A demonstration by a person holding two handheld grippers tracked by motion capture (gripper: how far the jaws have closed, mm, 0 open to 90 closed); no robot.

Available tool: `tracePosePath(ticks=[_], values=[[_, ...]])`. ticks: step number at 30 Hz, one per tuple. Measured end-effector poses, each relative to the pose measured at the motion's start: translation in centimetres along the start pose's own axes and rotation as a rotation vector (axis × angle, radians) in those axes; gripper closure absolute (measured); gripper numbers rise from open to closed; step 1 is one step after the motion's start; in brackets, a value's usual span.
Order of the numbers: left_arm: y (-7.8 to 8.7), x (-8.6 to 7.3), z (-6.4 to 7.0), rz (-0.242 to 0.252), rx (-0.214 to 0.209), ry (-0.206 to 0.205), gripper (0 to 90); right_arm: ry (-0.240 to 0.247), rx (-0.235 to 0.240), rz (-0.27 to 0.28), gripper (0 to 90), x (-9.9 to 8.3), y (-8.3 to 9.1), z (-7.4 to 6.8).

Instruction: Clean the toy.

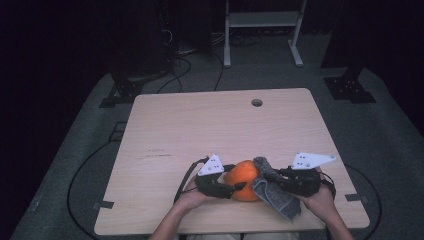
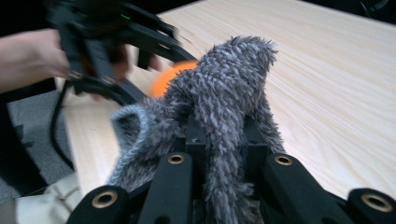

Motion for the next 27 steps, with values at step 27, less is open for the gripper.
tracePosePath(ticks=[27], values=[[1.2,1.8,-0.6,-0.013,0.312,-0.105,40.2,-0.106,-0.051,0.099,77.6,1.8,-0.6,1.1]])
Point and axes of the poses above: each handheld gripper's, and its own axes: y roughly backward along the jaws, x roughly out of its top, z roughly to its right, the point moved 8 cm from there along -y, roughly forward along the jaws, and after that the axes turned 6 degrees about -z, right-handed, at the moved point
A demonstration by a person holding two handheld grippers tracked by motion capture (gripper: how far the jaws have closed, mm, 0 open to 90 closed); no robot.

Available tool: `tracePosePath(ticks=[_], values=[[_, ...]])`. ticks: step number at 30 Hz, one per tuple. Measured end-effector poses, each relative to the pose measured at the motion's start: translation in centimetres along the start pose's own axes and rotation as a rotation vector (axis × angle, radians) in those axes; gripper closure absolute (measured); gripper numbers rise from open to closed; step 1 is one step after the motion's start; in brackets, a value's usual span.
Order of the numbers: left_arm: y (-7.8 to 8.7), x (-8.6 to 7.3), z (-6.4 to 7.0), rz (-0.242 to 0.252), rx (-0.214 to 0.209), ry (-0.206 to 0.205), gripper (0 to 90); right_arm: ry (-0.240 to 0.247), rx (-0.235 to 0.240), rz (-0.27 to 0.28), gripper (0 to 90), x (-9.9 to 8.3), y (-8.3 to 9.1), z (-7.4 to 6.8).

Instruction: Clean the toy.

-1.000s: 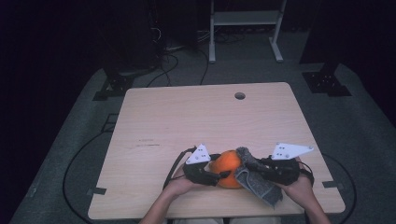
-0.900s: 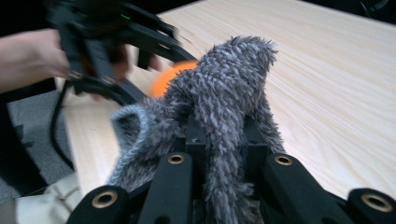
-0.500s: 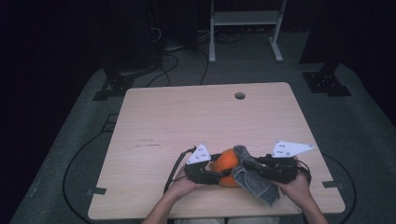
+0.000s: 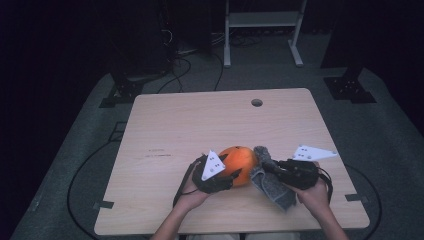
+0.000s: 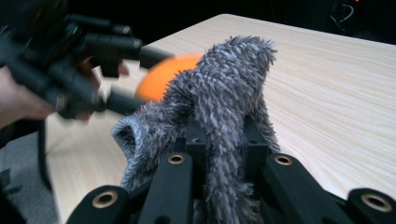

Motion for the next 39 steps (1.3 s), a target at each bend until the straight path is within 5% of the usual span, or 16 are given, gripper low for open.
tracePosePath(ticks=[5,9,12,15,17,22,29,36,39], values=[[-0.9,-0.7,2.9,-0.049,-0.175,-0.058,33.3,-0.069,0.022,-0.025,77.5,-0.5,-2.1,0.7],[0.2,0.1,2.3,0.003,-0.278,-0.003,27.0,-0.078,0.043,-0.073,77.4,-2.5,-2.1,1.3],[0.5,0.3,0.5,0.053,-0.222,0.068,26.1,-0.051,0.066,-0.088,77.0,-3.1,-1.7,1.3],[-0.8,-1.5,-0.5,-0.046,-0.134,0.070,27.9,-0.031,0.078,-0.089,76.8,-3.3,-2.0,1.3],[-1.2,-1.9,-0.2,-0.045,-0.171,0.116,28.7,-0.041,0.072,-0.093,76.7,-3.5,-2.0,1.7],[-1.4,-2.0,0.7,-0.088,-0.134,0.054,32.0,-0.027,-0.037,-0.132,77.1,-3.7,-1.4,2.4],[-1.3,-2.3,0.9,-0.097,-0.165,0.047,32.8,0.080,0.092,-0.112,77.0,-2.6,-0.8,-1.7],[-0.9,-2.3,1.7,-0.123,-0.205,0.013,35.0,0.015,-0.002,-0.140,76.9,-3.6,-1.2,1.0],[-0.3,-2.1,1.9,-0.153,-0.261,-0.014,33.6,0.012,0.022,-0.155,76.8,-3.9,-1.2,1.0]])
Point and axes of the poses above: each handheld gripper's, and its own axes: y roughly backward along the jaws, x roughly out of its top, z roughly to its right, the point moved 8 cm from there along -y, roughly forward along the jaws, and after that the axes turned 6 degrees about -z, right-handed, at the moved point
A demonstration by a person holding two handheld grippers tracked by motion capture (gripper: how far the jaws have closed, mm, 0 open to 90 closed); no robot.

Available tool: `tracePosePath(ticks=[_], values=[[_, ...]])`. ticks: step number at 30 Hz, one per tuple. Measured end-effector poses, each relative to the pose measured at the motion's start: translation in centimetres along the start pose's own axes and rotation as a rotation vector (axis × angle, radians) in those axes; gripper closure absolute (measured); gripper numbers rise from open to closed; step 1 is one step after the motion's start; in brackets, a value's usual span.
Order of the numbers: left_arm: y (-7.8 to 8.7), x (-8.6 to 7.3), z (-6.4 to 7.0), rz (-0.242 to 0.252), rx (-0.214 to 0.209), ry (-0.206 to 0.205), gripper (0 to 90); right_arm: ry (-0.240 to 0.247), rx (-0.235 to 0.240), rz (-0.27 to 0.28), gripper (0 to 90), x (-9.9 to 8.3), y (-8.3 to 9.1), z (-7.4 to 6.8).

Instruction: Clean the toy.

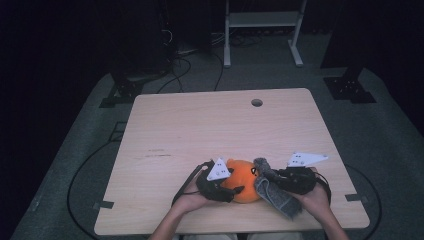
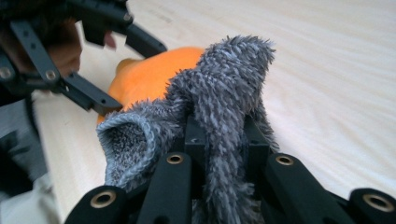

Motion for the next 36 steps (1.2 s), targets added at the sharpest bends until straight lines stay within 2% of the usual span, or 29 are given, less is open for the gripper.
tracePosePath(ticks=[2,4,5,7,10,14,17,20,22,25,26,30,32,33,36], values=[[0.6,0.5,-0.1,-0.008,-0.022,-0.028,28.9,0.014,0.027,-0.012,76.8,-0.1,-0.1,-0.3],[1.0,1.2,-0.3,0.017,-0.028,-0.057,26.0,0.027,0.045,-0.014,76.8,-0.2,-0.2,-0.5],[0.9,1.5,-0.3,0.019,-0.035,-0.057,22.9,0.035,0.067,-0.014,76.8,-0.2,-0.2,-0.7],[0.4,1.9,-0.2,0.015,-0.055,-0.066,19.6,0.050,0.079,-0.018,76.8,-0.2,-0.3,-1.0],[-0.6,2.5,-0.6,-0.019,-0.052,-0.094,16.7,0.061,0.088,-0.016,76.7,-0.4,-0.2,-1.2],[-2.2,2.5,-0.7,-0.063,-0.079,-0.085,14.5,0.049,0.112,-0.028,76.7,-0.8,0.0,-1.0],[-2.6,2.1,-0.4,-0.056,-0.083,-0.066,22.4,0.040,0.118,-0.035,76.3,-1.3,0.1,-0.6],[-2.6,1.6,-0.4,-0.065,-0.079,-0.039,34.6,0.000,0.150,-0.014,76.0,-1.4,0.6,-0.4],[-2.4,1.5,-0.5,-0.071,-0.065,-0.036,41.3,-0.014,0.161,-0.011,76.0,-1.5,1.0,-0.2],[-2.1,1.5,-0.3,-0.062,-0.056,-0.048,47.2,-0.023,0.125,-0.012,76.0,-1.8,1.8,0.7],[-1.8,1.6,-0.2,-0.042,-0.055,-0.042,48.4,-0.030,0.114,-0.007,76.0,-1.8,2.1,1.0],[-0.9,1.9,-0.2,0.011,-0.036,-0.026,52.2,-0.088,0.021,0.020,74.6,-2.4,3.6,3.3],[-0.8,2.0,-0.5,0.023,-0.040,-0.009,52.5,-0.107,-0.042,0.007,71.7,-3.1,3.8,4.5],[-0.8,2.0,-0.6,0.023,-0.036,-0.006,52.4,-0.118,-0.098,-0.009,68.4,-3.7,3.8,5.3],[-0.6,2.1,-1.1,0.027,-0.015,-0.002,52.4,-0.156,-0.156,-0.021,59.1,-4.7,3.7,6.7]])
Point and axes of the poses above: each handheld gripper's, and its own axes: y roughly backward along the jaws, x roughly out of its top, z roughly to its right, the point moved 8 cm from there along -y, roughly forward along the jaws, and after that the axes turned 6 degrees about -z, right-handed, at the moved point
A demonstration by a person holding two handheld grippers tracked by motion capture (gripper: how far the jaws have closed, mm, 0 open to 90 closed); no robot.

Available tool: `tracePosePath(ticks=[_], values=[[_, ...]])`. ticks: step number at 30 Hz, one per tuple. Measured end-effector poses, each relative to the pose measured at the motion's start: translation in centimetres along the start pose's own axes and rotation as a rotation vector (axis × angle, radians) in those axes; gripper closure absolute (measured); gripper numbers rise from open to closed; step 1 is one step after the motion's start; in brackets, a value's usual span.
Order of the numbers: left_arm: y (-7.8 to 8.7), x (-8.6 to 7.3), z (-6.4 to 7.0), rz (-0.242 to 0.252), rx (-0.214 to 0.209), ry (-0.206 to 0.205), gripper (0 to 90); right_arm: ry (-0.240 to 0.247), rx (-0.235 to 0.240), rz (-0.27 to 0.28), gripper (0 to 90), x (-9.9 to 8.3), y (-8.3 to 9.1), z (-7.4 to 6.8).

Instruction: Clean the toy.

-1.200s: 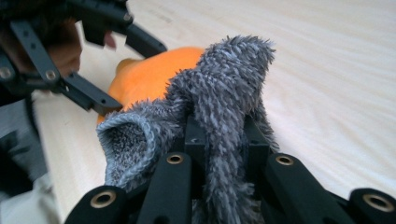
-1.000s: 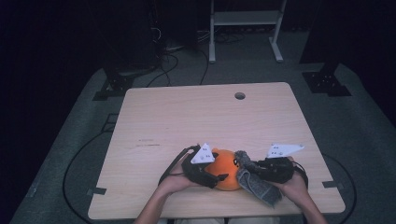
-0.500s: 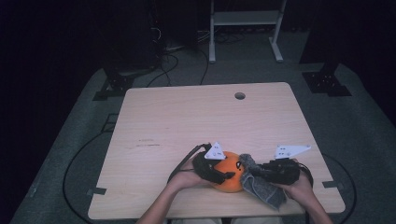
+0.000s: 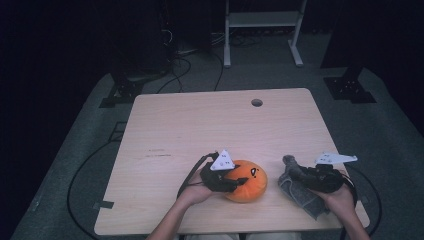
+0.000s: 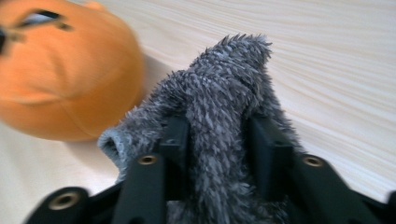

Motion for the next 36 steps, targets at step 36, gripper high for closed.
tracePosePath(ticks=[36], values=[[2.5,0.4,-6.9,0.049,0.183,0.131,18.9,-0.041,-0.001,0.081,42.0,0.6,-0.2,0.6]])
Point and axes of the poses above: each handheld gripper's, and its own axes: y roughly backward along the jaws, x roughly out of its top, z roughly to its right, the point moved 8 cm from there along -y, roughly forward along the jaws, and after that the axes turned 6 degrees about -z, right-handed, at the moved point
